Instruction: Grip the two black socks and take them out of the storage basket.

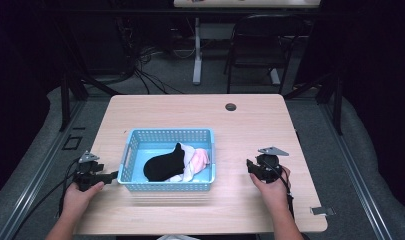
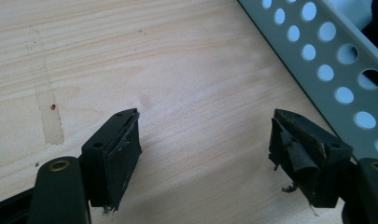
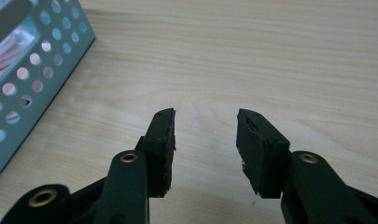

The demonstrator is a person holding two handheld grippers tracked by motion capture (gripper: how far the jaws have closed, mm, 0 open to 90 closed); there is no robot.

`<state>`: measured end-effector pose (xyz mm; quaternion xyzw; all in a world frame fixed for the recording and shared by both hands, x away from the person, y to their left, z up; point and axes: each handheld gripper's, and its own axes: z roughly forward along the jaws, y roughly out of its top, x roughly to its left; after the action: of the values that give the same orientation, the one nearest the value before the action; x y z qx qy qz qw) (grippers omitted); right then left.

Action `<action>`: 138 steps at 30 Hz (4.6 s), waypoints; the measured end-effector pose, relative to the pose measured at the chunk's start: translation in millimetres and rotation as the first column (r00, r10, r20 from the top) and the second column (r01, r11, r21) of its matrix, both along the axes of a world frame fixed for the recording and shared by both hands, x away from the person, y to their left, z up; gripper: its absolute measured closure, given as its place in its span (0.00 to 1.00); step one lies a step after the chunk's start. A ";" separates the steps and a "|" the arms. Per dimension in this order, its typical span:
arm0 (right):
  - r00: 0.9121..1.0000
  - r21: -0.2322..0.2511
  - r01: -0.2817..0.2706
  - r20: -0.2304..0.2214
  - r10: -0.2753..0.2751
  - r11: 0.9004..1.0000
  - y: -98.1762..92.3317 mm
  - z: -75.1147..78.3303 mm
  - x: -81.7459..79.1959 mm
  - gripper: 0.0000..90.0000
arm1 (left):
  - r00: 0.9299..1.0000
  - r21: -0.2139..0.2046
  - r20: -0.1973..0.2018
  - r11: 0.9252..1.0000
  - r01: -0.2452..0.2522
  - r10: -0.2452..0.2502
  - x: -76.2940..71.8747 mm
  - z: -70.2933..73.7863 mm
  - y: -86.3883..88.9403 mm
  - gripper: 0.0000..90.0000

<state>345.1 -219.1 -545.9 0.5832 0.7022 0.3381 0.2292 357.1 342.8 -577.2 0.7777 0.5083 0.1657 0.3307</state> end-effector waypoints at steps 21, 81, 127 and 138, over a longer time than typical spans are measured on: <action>0.995 0.047 -0.009 -0.098 0.014 0.999 2.5 -5.4 2.5 0.61 | 1.000 -0.007 0.006 1.000 0.002 -0.002 -2.2 1.8 0.0 0.27; 0.904 0.119 -0.319 -0.260 0.340 0.940 151.7 79.7 67.8 0.63 | 1.000 -0.006 0.004 1.000 0.005 -0.005 -1.6 1.4 -0.2 0.27; 0.802 0.267 -0.399 -0.361 0.475 0.877 214.6 70.1 78.9 0.97 | 1.000 -0.005 0.006 1.000 0.005 -0.005 -1.5 1.8 -0.6 0.27; 0.812 0.279 -0.453 -0.261 0.521 0.846 214.3 117.4 66.4 0.97 | 1.000 -0.008 0.007 1.000 0.005 -0.005 -1.6 1.8 -0.5 0.27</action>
<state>411.5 -4.7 -428.4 0.4507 0.8181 0.3542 -0.0464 355.5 342.4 -575.4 0.7771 0.5059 0.1655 0.3358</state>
